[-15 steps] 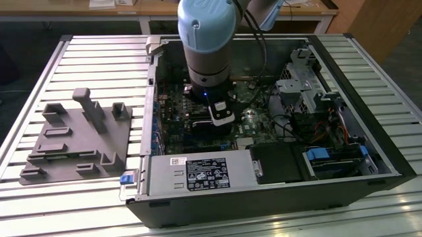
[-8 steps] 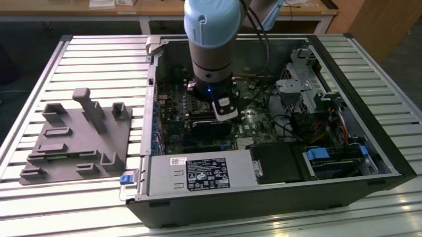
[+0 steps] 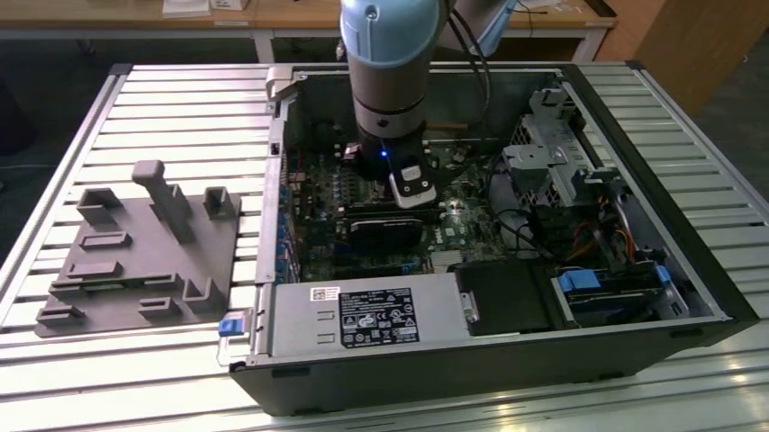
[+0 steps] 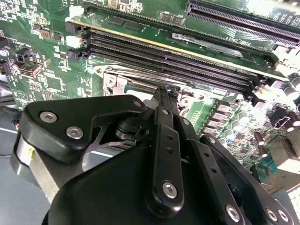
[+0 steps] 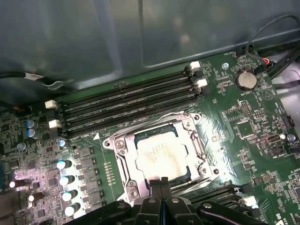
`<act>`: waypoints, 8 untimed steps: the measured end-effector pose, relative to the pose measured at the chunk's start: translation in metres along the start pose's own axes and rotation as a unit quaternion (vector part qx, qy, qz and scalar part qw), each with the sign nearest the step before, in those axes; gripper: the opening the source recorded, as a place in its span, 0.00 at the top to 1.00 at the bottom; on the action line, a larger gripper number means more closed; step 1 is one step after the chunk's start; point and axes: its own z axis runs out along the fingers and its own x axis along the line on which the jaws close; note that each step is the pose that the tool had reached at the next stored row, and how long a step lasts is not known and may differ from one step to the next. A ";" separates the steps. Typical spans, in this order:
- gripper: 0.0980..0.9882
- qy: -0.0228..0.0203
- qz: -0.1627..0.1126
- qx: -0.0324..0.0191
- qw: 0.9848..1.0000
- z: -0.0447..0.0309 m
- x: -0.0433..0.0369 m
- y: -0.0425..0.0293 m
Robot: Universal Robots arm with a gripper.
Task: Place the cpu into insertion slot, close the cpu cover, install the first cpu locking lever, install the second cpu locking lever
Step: 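Install the second cpu locking lever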
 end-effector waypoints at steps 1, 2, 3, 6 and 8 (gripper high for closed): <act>0.99 -0.001 0.000 0.003 1.000 0.0003 0.0001 0.0015; 0.99 -0.001 0.000 0.005 1.000 0.0009 0.0005 0.0035; 0.99 -0.002 -0.001 0.007 1.000 0.0017 0.0012 0.0065; 0.99 -0.003 -0.001 0.011 1.000 0.0042 0.0043 0.0168; 0.99 -0.003 -0.001 0.012 1.000 0.0058 0.0063 0.0232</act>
